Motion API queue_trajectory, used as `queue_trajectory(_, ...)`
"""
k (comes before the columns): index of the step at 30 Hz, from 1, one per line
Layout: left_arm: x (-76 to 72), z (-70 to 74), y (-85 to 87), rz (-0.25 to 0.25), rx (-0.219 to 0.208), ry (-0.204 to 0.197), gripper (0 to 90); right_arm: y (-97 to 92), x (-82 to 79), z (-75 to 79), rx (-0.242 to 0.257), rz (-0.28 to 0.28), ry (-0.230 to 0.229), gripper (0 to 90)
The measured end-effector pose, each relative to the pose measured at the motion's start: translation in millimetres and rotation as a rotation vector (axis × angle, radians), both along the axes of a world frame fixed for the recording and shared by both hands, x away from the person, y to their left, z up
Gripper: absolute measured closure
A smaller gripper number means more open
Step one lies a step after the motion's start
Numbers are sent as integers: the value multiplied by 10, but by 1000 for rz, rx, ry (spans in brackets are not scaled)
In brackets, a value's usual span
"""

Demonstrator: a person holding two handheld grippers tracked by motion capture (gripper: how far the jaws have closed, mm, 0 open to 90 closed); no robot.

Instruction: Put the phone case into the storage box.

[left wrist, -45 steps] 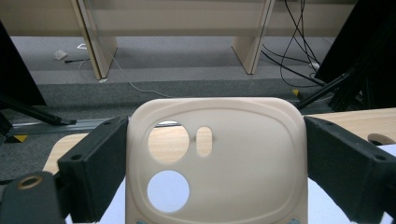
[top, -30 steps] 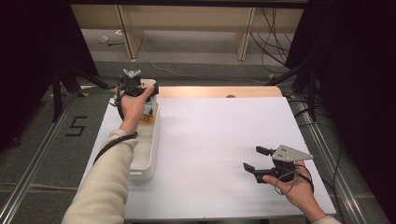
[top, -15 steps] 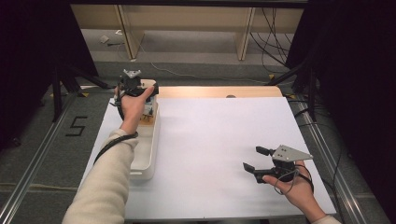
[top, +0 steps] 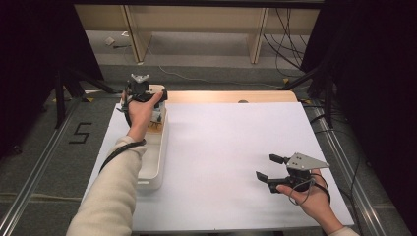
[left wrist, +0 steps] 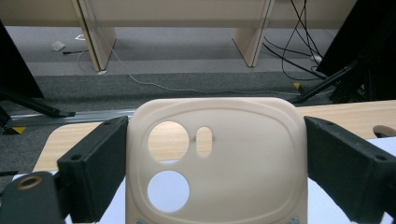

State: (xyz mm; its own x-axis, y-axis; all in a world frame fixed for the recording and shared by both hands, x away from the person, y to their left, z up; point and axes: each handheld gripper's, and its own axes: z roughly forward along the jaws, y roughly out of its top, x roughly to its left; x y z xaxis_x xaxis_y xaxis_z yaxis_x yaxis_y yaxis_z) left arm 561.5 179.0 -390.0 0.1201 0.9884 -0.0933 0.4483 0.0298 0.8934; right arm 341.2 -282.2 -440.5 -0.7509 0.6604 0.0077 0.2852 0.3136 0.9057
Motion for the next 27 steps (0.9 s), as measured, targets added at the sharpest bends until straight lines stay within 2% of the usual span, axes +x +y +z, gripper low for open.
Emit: queue_trajectory(27, 1, -67, 15, 0, -8, 26, 101, 7, -1, -1, -2, 4, -1, 205)
